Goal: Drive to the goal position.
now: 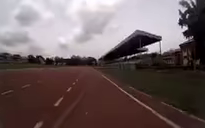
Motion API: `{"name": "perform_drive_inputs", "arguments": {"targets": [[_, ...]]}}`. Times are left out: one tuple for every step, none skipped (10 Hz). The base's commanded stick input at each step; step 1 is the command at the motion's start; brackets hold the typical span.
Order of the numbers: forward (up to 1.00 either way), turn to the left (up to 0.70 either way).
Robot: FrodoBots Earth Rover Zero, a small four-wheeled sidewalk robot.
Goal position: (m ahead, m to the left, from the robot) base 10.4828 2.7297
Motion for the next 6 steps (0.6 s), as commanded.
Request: {"name": "perform_drive_inputs", "arguments": {"targets": [[0.7,0.0],[0.7,0.0],[0.7,0.0],[0.7,0.0],[0.7,0.0],[0.7,0.0]]}}
